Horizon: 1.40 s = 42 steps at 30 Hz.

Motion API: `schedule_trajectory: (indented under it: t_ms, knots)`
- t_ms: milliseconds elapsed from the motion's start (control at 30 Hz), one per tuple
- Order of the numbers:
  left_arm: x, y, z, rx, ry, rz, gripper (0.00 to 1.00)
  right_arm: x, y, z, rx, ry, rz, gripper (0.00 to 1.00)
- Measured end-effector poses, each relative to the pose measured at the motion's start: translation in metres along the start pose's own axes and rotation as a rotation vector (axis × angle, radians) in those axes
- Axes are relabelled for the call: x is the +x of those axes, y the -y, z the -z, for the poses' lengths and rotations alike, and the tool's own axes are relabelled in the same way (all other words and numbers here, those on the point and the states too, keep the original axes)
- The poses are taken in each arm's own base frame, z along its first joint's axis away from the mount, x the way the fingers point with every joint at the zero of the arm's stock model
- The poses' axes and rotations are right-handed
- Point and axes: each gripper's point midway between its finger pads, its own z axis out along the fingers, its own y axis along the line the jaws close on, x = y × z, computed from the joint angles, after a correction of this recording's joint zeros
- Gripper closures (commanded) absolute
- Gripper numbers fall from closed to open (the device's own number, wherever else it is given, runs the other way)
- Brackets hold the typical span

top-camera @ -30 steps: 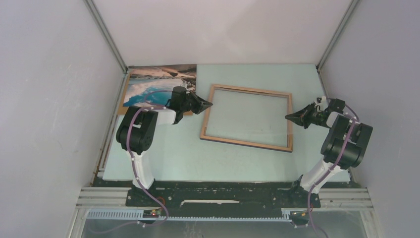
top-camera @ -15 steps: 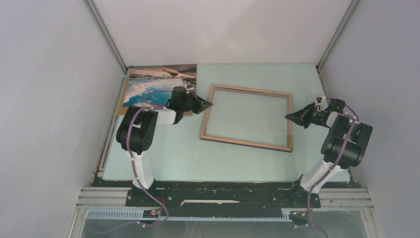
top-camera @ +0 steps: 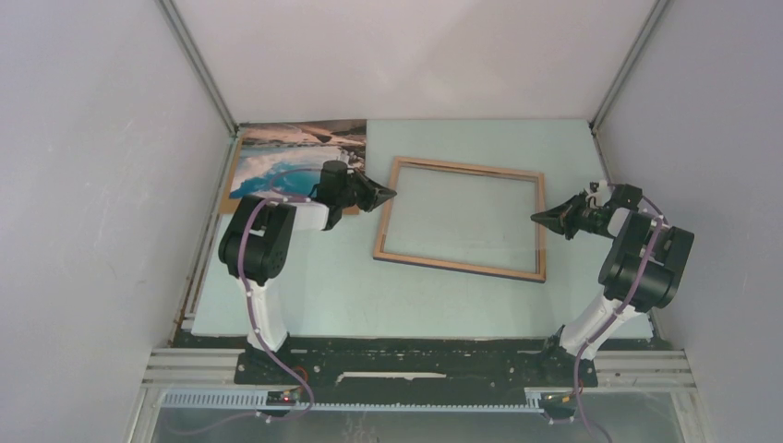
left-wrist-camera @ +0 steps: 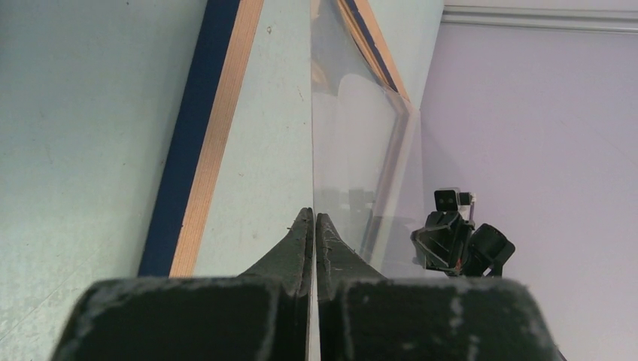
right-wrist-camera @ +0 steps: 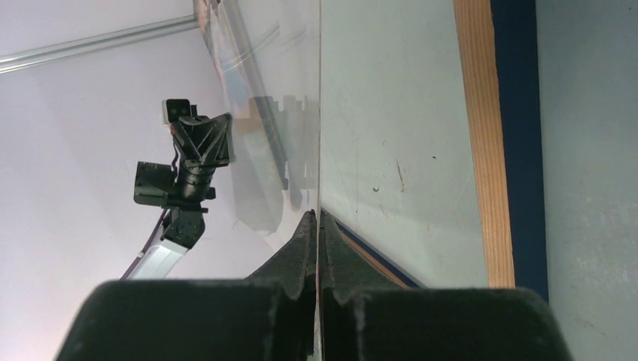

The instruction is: Put the photo into the frame

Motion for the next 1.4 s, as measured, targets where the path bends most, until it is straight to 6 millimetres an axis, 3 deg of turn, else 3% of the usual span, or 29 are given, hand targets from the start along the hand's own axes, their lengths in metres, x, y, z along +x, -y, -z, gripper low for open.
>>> schedule_trajectory:
  t_ms: [767,867,1167,1400]
  knots:
    - [-0.002,0.001,0.0,0.004,0.005,-0.002,1.0,0.001,0.0,-0.001,0.003,-0.005,-0.001,1.0]
    - [-0.002,0.001,0.0,0.004,0.003,-0.002,1.0,0.0,0.0,-0.002,0.003,-0.002,0.003,0.94]
    - [-0.001,-0.003,-0.003,-0.009,-0.009,-0.011,0.56,-0.003,0.014,-0.01,0.053,-0.008,-0.022,0.76]
    - [-0.004,-0.002,-0.005,-0.046,-0.022,-0.061,0.51,-0.012,0.011,-0.011,0.073,-0.004,-0.024,0.72]
